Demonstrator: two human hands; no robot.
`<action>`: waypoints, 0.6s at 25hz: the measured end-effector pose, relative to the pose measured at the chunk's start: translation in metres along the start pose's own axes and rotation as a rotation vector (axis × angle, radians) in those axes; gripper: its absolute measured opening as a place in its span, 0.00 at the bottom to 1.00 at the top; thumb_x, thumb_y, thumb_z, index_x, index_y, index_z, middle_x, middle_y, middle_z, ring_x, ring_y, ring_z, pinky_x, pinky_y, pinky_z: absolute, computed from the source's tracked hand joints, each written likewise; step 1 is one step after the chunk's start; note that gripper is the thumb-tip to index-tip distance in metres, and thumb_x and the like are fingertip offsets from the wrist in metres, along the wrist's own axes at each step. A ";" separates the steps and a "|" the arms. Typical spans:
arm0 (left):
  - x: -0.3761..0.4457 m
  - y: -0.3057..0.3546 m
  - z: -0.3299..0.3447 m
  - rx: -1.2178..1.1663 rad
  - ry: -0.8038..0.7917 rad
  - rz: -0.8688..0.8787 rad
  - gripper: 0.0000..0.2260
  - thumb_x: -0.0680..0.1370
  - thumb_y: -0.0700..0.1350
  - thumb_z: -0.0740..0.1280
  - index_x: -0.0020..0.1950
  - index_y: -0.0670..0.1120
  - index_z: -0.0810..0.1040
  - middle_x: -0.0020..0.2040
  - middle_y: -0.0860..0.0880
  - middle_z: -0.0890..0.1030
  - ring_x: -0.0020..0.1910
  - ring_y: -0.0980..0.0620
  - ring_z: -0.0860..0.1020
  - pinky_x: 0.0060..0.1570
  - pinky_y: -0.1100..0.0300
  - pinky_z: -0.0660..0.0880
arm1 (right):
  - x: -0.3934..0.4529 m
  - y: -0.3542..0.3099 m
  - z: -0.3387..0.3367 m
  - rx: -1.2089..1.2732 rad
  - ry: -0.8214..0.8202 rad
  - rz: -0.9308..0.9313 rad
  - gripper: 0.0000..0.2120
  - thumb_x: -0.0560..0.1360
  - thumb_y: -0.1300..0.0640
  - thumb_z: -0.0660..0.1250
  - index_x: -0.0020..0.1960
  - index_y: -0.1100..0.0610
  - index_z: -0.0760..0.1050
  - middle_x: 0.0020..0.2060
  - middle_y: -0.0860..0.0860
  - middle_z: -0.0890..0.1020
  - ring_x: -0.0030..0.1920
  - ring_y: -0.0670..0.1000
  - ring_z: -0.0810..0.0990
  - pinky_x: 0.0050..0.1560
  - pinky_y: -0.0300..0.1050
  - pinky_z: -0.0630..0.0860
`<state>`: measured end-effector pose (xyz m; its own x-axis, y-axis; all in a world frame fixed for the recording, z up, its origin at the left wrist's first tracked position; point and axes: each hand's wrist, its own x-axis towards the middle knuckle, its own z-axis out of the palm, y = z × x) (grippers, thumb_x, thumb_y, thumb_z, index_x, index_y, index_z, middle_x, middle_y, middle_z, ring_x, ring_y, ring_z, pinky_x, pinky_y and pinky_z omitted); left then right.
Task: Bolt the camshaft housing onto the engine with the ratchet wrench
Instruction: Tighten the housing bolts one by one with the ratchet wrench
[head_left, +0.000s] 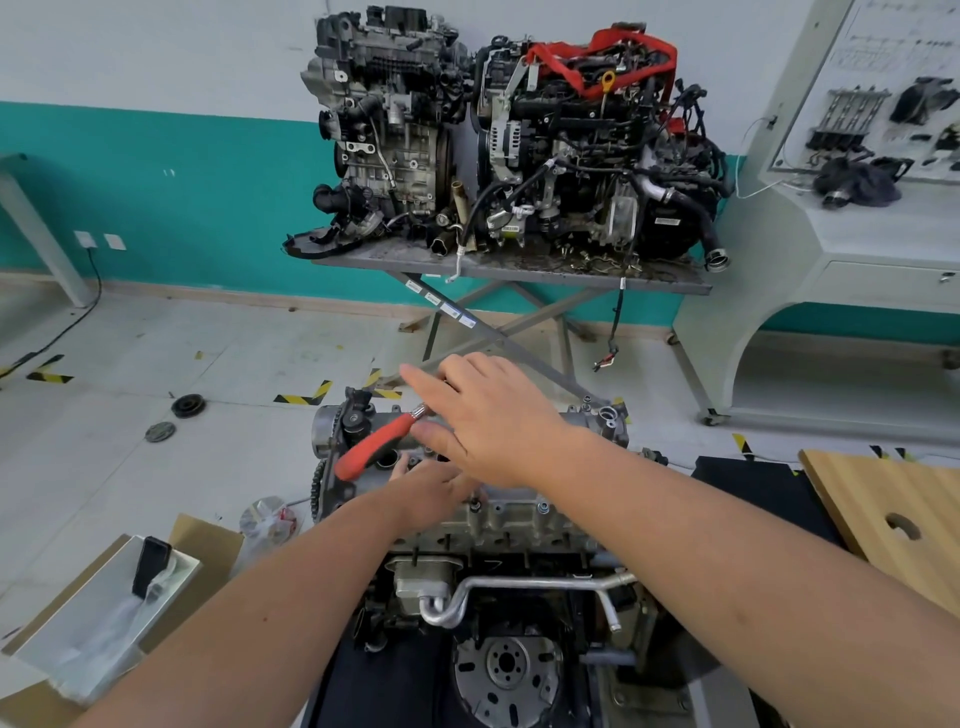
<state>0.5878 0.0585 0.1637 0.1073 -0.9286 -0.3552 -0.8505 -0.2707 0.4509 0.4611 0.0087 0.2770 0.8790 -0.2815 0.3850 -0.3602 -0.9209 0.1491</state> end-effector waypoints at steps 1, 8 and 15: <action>-0.002 0.000 -0.001 -0.032 -0.003 0.004 0.21 0.83 0.59 0.46 0.61 0.63 0.77 0.67 0.55 0.76 0.78 0.53 0.56 0.75 0.40 0.35 | 0.001 -0.001 -0.003 0.006 -0.021 0.011 0.28 0.82 0.40 0.45 0.75 0.53 0.64 0.52 0.53 0.77 0.52 0.55 0.75 0.53 0.52 0.71; -0.004 -0.002 0.000 -0.060 -0.001 0.049 0.26 0.81 0.67 0.45 0.52 0.61 0.81 0.66 0.58 0.76 0.76 0.52 0.60 0.73 0.43 0.32 | 0.035 -0.004 -0.027 0.367 -0.326 0.555 0.11 0.82 0.55 0.56 0.45 0.57 0.74 0.40 0.54 0.82 0.40 0.59 0.81 0.35 0.51 0.74; -0.003 -0.002 0.001 -0.048 -0.002 0.063 0.25 0.82 0.64 0.44 0.55 0.60 0.80 0.61 0.58 0.78 0.74 0.52 0.64 0.74 0.40 0.33 | 0.007 -0.018 -0.010 2.076 0.256 1.065 0.12 0.80 0.62 0.64 0.38 0.54 0.71 0.36 0.50 0.81 0.44 0.50 0.81 0.43 0.41 0.72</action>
<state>0.5892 0.0620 0.1632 0.0532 -0.9438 -0.3263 -0.8299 -0.2235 0.5112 0.4704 0.0264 0.2860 0.5671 -0.7893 -0.2355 0.3284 0.4788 -0.8142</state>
